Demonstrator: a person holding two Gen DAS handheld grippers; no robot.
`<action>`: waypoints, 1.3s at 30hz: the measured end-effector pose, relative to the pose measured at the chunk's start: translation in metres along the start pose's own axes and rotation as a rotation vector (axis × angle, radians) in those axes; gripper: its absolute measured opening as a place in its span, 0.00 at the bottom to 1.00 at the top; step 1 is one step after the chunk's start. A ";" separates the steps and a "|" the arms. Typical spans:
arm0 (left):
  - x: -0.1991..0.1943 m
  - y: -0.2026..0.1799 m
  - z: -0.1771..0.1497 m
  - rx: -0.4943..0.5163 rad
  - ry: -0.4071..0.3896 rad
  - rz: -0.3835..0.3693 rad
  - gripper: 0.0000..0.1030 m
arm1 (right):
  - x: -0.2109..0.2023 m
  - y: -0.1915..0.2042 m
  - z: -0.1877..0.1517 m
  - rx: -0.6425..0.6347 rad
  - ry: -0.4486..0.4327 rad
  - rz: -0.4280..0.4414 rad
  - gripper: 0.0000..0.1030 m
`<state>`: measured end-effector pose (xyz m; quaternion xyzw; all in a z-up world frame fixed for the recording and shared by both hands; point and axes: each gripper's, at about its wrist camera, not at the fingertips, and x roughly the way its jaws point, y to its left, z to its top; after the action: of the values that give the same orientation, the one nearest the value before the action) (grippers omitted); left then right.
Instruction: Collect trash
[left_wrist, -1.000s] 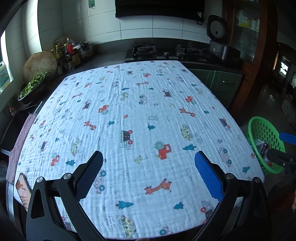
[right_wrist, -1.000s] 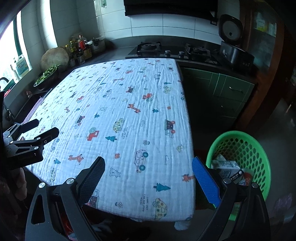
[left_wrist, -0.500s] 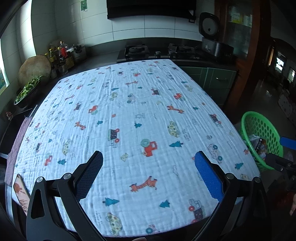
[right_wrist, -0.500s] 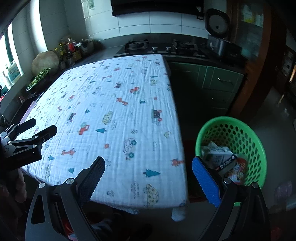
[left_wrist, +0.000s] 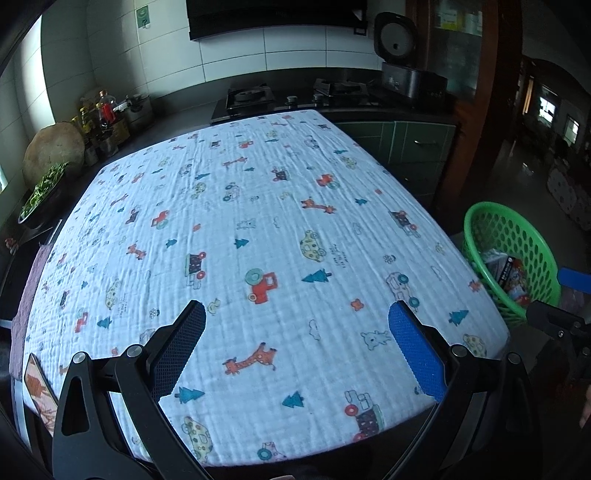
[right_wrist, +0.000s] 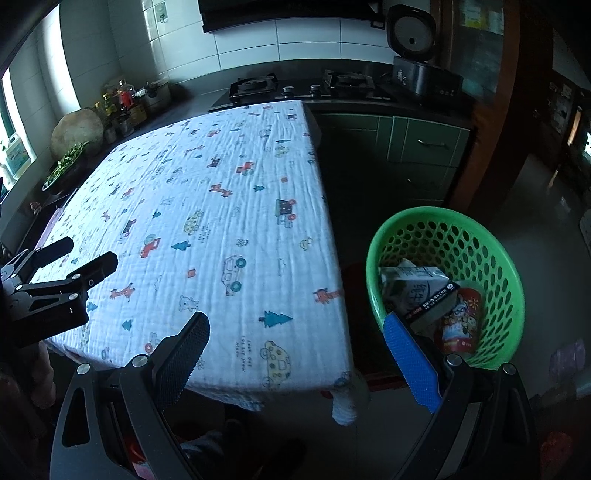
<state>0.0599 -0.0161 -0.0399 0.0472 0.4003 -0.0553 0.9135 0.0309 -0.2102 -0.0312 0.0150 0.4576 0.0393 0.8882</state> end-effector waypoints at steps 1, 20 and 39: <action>0.000 -0.001 -0.001 0.002 0.002 0.000 0.95 | 0.000 -0.001 0.000 0.002 0.002 0.000 0.89; 0.003 -0.013 -0.003 0.020 0.016 0.003 0.95 | 0.005 -0.013 -0.005 0.026 0.009 -0.012 0.89; 0.002 -0.016 -0.004 0.027 0.006 -0.010 0.95 | 0.005 -0.009 -0.005 0.020 0.012 -0.006 0.89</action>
<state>0.0560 -0.0320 -0.0443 0.0576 0.4027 -0.0653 0.9112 0.0303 -0.2190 -0.0381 0.0221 0.4633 0.0321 0.8854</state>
